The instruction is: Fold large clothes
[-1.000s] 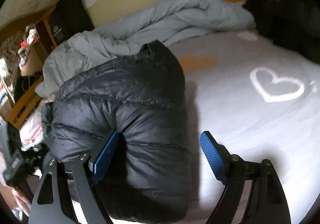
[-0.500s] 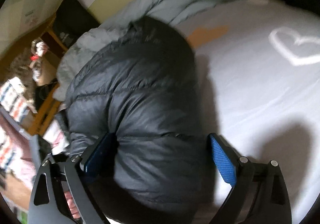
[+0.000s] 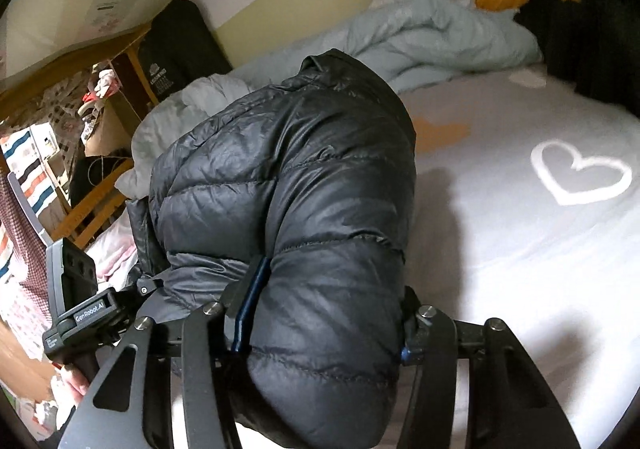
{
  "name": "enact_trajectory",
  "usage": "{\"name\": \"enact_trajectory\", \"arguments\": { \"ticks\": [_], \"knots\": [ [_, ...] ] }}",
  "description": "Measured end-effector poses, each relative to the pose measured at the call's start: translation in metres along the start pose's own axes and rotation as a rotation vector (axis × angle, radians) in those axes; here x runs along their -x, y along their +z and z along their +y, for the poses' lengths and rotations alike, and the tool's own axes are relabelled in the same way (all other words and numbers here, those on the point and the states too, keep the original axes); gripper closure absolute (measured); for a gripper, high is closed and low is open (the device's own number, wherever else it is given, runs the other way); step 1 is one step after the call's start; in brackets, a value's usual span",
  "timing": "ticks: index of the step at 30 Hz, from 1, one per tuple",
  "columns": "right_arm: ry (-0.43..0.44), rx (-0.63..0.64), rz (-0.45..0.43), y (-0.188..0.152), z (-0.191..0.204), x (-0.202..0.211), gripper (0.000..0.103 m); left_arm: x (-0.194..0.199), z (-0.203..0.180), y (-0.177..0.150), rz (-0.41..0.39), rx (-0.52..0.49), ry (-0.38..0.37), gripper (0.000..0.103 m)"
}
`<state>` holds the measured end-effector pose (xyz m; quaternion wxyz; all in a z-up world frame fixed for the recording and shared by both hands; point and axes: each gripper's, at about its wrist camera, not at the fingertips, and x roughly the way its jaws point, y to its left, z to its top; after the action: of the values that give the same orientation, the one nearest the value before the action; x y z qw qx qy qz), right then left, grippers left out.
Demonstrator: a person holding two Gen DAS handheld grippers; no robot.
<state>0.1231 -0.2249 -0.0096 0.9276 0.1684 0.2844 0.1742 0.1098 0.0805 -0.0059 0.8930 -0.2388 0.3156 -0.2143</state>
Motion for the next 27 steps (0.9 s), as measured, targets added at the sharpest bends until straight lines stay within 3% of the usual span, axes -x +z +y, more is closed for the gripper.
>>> {"name": "enact_trajectory", "arguments": {
  "ticks": [8, 13, 22, 27],
  "knots": [
    [-0.004, 0.050, -0.067, 0.023, 0.012, 0.050, 0.049, 0.017, -0.049, 0.019, -0.079, -0.115, -0.024, 0.060],
    [-0.042, 0.126, -0.114, 0.049, 0.008, 0.098, 0.048, 0.003, -0.099, 0.025, -0.088, -0.169, -0.062, 0.060],
    [-0.147, 0.096, -0.250, 0.087, -0.075, 0.183, 0.048, -0.069, -0.207, 0.032, -0.086, -0.290, -0.182, 0.060],
    [-0.205, 0.076, -0.286, 0.109, -0.132, 0.199, 0.047, -0.127, -0.247, 0.031, -0.077, -0.319, -0.203, 0.060]
  ]
}}
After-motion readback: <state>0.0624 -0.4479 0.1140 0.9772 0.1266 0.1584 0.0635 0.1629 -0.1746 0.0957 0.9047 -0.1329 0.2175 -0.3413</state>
